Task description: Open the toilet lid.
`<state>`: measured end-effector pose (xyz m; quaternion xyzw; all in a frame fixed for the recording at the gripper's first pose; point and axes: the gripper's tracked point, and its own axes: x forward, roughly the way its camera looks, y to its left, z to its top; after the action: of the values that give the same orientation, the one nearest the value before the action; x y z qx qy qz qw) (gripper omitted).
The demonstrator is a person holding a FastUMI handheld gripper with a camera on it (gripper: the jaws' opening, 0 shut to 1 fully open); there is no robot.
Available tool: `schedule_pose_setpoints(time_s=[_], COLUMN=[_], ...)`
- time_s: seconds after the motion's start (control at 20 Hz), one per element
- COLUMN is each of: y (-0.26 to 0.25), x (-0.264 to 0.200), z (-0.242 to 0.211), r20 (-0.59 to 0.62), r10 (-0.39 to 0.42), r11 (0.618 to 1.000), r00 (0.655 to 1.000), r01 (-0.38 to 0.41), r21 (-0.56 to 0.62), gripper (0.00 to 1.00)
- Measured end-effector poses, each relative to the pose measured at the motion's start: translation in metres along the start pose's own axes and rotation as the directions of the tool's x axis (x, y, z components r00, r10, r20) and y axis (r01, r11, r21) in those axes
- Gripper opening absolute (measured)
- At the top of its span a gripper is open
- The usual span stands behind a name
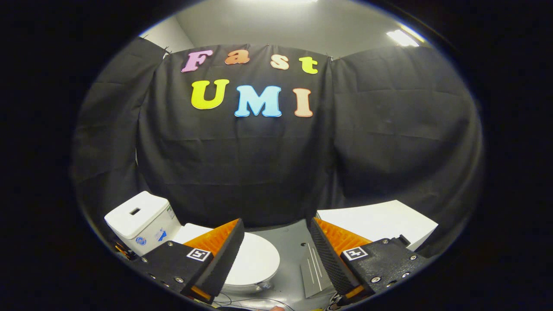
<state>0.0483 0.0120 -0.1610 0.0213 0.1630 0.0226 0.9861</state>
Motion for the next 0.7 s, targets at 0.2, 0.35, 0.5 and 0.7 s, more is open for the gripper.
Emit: schedule_pose_setpoints(time_s=[0.2,0.35,0.5,0.7], y=[-0.008,-0.005,-0.004,-0.001], x=[0.018,0.024,0.030,0.036], z=[-0.042,-0.075,-0.105,-0.145], r20=[-0.098,-0.159,-0.222,-0.313], r10=[-0.005,0.007,0.012,0.012], r11=[0.999,0.997,0.995,0.987], r00=[0.995,0.987,0.975,0.950], r01=[0.009,0.006,0.010,0.039], r21=[0.043,0.079,0.100,0.156], gripper=[0.95,0.95,0.95,0.95])
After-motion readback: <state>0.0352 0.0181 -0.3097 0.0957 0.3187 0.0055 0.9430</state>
